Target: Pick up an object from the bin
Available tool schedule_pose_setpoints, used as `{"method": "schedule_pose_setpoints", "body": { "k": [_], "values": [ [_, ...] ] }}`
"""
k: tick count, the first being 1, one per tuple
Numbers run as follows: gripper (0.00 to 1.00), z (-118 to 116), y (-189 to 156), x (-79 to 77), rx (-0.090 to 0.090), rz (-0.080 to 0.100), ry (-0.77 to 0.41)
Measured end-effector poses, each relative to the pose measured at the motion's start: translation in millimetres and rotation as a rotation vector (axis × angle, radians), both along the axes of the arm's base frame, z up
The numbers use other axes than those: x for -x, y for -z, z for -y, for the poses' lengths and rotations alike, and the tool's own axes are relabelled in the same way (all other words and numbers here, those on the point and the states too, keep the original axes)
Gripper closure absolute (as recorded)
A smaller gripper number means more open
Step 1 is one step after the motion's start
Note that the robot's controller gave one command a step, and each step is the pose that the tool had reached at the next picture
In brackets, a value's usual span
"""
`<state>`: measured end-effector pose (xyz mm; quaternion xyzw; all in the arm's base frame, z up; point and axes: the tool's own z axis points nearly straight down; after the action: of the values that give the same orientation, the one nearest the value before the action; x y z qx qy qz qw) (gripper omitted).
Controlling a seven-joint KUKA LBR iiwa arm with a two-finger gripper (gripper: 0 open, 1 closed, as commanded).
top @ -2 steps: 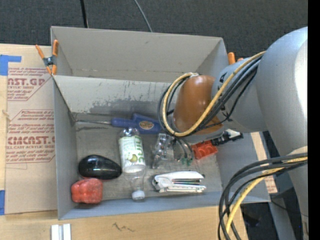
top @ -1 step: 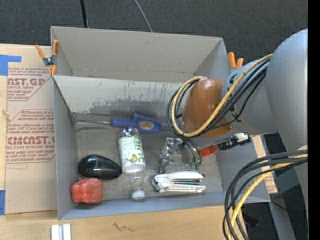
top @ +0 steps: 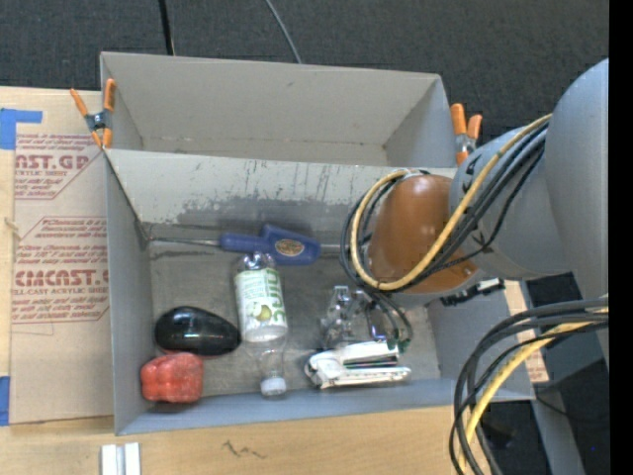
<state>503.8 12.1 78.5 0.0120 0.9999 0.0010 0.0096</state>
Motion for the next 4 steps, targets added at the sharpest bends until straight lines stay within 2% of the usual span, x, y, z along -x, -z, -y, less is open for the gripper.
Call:
{"method": "schedule_pose_setpoints", "body": {
  "k": [1,2,3,4],
  "values": [
    [1.00,-23.7,-28.4,18.6,0.001,-0.011,-0.002],
    [0.00,112.0,-33.7,21.1,0.003,-0.018,-0.199],
    [0.00,129.9,-33.6,21.9,0.004,-0.018,-0.207],
    [0.00,100.3,-16.4,19.5,0.008,-0.016,-0.368]
  ]
}}
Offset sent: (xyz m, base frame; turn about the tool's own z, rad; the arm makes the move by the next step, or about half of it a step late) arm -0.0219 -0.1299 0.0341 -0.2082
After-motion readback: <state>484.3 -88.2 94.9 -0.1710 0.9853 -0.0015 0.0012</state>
